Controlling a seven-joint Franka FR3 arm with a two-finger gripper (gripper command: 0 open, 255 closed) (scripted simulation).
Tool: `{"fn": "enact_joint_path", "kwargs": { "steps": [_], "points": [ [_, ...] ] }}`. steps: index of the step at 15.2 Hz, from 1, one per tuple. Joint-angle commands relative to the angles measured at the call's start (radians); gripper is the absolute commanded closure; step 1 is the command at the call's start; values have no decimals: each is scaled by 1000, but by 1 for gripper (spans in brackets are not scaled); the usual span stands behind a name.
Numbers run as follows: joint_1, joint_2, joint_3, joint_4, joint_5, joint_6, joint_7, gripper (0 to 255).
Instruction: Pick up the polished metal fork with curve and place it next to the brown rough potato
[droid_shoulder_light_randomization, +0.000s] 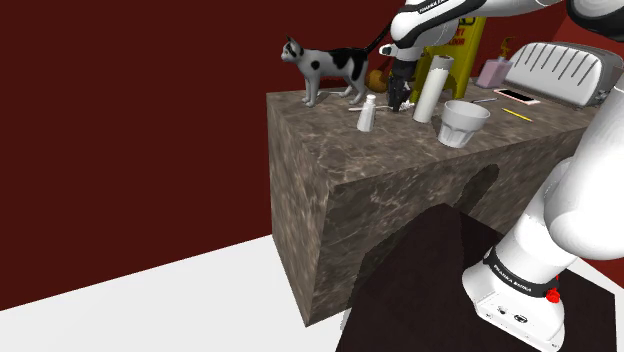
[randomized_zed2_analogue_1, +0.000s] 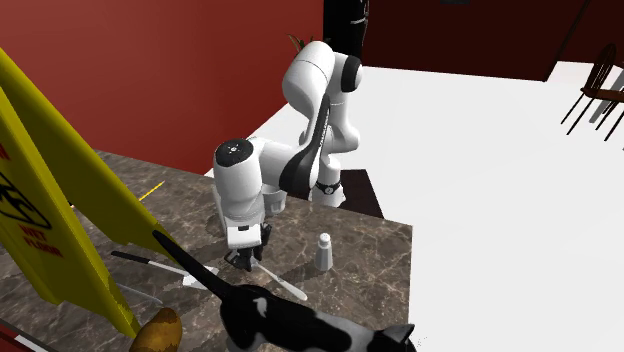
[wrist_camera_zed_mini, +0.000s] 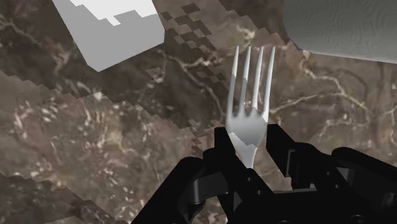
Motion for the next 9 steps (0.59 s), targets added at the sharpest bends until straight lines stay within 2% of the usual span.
{"fn": "enact_joint_path", "kwargs": {
  "steps": [1,8,9],
  "points": [
    [-2,8,0,-10,5,18,-4,255],
    [-2,8,0,-10,5,18,-4,255],
    [-2,8,0,-10,5,18,-4,0]
  ]
}}
